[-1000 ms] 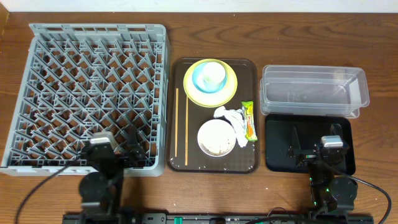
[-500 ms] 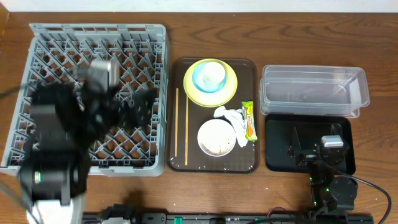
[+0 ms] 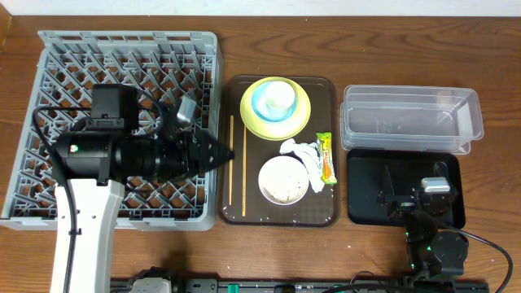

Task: Sort waste into correct bins and load items into the dishwasher

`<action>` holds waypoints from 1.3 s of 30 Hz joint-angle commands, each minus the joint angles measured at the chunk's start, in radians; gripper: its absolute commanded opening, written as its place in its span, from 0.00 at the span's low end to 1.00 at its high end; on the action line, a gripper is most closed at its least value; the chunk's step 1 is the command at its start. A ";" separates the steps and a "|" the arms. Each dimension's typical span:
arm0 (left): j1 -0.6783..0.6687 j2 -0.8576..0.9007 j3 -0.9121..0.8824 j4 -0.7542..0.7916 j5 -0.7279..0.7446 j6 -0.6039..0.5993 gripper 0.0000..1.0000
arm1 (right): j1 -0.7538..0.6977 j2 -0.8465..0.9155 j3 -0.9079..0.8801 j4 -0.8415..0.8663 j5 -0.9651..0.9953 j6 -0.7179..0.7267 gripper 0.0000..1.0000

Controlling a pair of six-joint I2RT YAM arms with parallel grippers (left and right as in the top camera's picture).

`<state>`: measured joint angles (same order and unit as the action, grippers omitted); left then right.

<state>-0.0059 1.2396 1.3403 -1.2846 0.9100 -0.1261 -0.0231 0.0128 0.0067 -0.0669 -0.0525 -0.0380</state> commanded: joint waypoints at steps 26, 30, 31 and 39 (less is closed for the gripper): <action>-0.695 -0.005 -0.094 0.161 -0.726 -0.415 0.24 | -0.004 -0.002 -0.001 -0.005 -0.001 -0.012 0.99; -0.781 0.007 -0.094 0.165 -0.820 -0.437 0.23 | -0.004 -0.002 -0.001 -0.005 -0.001 -0.012 0.99; -0.794 0.009 -0.094 0.165 -0.823 -0.437 0.23 | -0.004 -0.002 -0.001 -0.005 -0.001 -0.012 0.99; -0.861 0.036 -0.095 0.172 -0.826 -0.437 0.08 | -0.004 -0.002 -0.001 -0.005 -0.001 -0.012 0.99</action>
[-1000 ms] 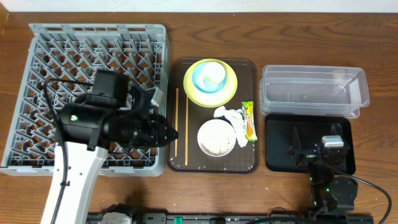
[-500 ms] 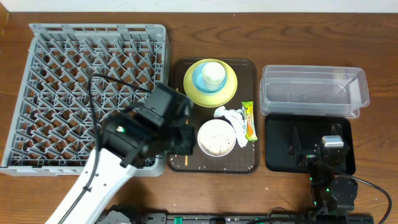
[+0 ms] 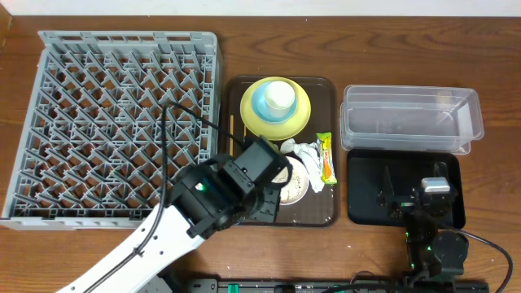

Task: Sort waste into correct bins and load items into the dishwasher

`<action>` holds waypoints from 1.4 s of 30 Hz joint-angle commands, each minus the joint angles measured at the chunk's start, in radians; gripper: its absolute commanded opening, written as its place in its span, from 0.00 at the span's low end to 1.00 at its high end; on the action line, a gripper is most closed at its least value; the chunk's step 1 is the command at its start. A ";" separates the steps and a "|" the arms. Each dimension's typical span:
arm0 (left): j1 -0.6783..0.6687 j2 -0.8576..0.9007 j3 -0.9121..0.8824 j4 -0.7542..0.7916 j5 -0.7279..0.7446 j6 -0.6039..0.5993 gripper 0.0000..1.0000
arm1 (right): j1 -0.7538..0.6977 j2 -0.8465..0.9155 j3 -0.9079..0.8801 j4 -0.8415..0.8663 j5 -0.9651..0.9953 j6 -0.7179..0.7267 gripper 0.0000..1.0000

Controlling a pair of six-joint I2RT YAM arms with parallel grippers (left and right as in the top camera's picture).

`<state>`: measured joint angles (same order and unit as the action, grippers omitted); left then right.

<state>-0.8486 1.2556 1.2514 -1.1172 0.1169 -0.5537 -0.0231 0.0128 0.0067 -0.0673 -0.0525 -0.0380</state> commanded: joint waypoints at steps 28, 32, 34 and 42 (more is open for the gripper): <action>-0.028 0.286 -0.006 0.057 -0.035 -0.009 0.26 | -0.004 -0.002 -0.001 -0.004 -0.001 -0.012 0.99; -0.028 0.286 -0.006 0.038 0.029 -0.012 0.30 | -0.004 -0.002 -0.001 -0.004 -0.001 -0.012 0.99; -0.039 0.286 -0.006 0.031 0.032 -0.040 0.33 | -0.004 -0.002 -0.001 -0.004 -0.001 -0.012 0.99; -0.071 0.288 -0.006 0.063 0.027 -0.039 0.50 | -0.004 -0.002 -0.001 -0.004 -0.001 -0.012 0.99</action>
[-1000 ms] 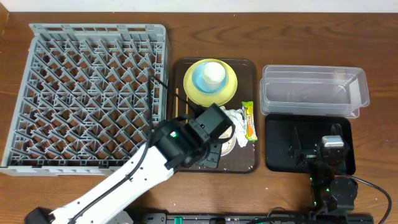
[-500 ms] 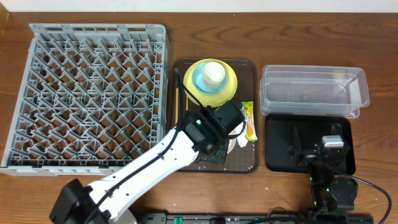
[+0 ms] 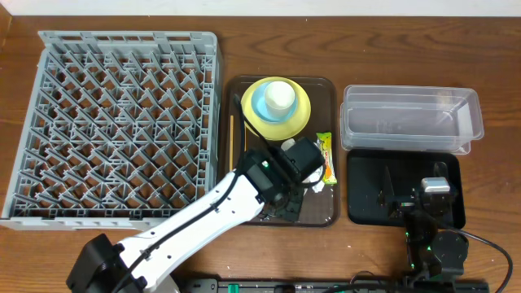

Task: Sort waste into correct bins and load items into the dishwasher

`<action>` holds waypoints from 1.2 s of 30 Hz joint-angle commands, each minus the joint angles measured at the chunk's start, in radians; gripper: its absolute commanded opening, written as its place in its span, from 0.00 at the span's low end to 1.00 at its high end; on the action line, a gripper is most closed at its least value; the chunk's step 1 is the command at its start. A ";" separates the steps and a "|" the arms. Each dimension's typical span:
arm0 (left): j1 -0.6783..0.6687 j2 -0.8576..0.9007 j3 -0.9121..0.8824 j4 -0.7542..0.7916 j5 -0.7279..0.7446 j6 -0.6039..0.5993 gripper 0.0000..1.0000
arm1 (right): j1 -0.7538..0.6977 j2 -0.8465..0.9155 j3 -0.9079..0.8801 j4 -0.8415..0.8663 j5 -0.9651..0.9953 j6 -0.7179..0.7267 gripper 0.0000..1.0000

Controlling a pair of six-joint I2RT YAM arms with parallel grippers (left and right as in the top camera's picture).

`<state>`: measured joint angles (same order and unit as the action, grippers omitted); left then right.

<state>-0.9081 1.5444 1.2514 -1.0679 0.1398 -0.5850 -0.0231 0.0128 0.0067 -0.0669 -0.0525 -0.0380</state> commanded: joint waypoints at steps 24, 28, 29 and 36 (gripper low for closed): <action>0.623 -0.487 0.069 -0.133 -0.358 -0.063 0.67 | -0.003 -0.002 -0.001 0.036 -0.017 -0.006 0.99; 0.690 -0.533 0.069 -0.235 -0.359 -0.064 0.84 | -0.003 -0.002 -0.001 0.049 -0.233 0.122 0.99; 0.691 -0.536 0.069 -0.243 -0.359 -0.064 0.84 | -0.003 -0.002 -0.001 0.073 -0.257 0.128 0.99; 0.691 -0.528 0.068 -0.260 -0.358 -0.064 0.92 | -0.003 0.009 0.058 0.096 -0.383 0.285 0.99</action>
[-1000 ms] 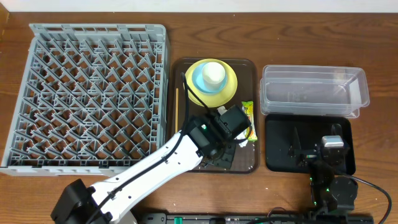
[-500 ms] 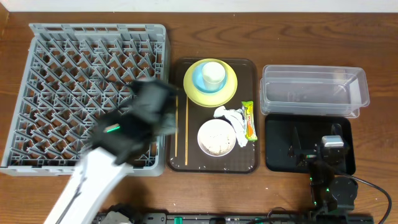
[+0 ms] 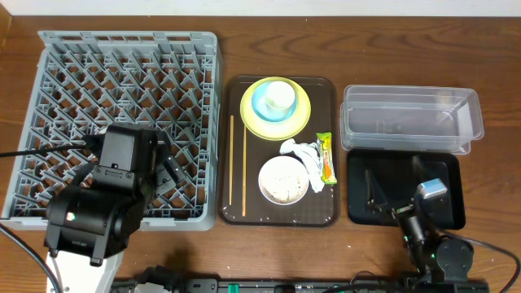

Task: Sort waste into correct bins and load items into the dishwasher

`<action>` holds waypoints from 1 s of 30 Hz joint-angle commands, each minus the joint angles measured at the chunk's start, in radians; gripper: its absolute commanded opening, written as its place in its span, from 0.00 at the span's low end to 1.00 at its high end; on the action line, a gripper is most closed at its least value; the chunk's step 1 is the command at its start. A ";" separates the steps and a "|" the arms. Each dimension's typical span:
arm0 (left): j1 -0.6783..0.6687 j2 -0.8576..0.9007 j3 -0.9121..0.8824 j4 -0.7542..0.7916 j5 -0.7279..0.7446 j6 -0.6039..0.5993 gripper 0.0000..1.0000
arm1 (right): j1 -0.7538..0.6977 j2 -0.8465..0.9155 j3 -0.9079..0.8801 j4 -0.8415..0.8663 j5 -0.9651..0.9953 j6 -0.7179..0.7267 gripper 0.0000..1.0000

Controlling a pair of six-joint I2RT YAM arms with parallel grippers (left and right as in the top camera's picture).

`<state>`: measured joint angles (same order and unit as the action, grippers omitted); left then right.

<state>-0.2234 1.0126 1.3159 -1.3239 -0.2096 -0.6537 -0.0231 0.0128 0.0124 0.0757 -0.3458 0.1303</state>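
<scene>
A brown tray [image 3: 281,213] holds a yellow-green plate [image 3: 299,120] with a blue bowl [image 3: 262,104] and a white cup [image 3: 279,94] on it. Also on the tray are a white bowl [image 3: 282,179], crumpled white tissue [image 3: 303,151], an orange snack wrapper [image 3: 326,158] and wooden chopsticks [image 3: 231,163]. The grey dish rack [image 3: 122,81] lies left of the tray. My left gripper [image 3: 168,176] hangs over the rack's front right part; its jaws are too dark to read. My right gripper [image 3: 395,189] stands open over the black bin [image 3: 452,216].
A clear plastic bin [image 3: 411,120] sits behind the black bin at the right. The table's front edge runs just below both arms' bases.
My left arm was stretched over the tray with its gripper at the white bowl and tissue; now it is back over the rack's front. The right arm has tilted slightly left. Tray items are unchanged.
My left arm first lay across the rack, pointing at the tray's left edge. Then it was over the white bowl, then further right by the tissue. Now it is back over the rack, and every item lies on the tray as before.
</scene>
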 commanded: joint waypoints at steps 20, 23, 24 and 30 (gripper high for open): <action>0.006 0.006 0.004 -0.004 -0.009 0.005 0.93 | -0.002 1.071 1.249 -1.145 -0.382 0.099 0.60; 0.006 0.006 0.004 -0.004 -0.009 0.005 0.93 | 0.029 1.107 1.220 -1.150 -0.270 0.147 0.24; 0.006 0.006 0.004 -0.004 -0.009 0.005 0.93 | 0.051 1.112 1.210 -1.150 -0.215 0.160 0.22; 0.006 0.006 0.004 -0.004 -0.009 0.005 0.93 | 0.326 1.118 1.107 -1.067 0.165 0.288 0.23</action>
<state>-0.2234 1.0199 1.3144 -1.3270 -0.2092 -0.6540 0.1726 1.1282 1.1709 -1.0271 -0.4194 0.3168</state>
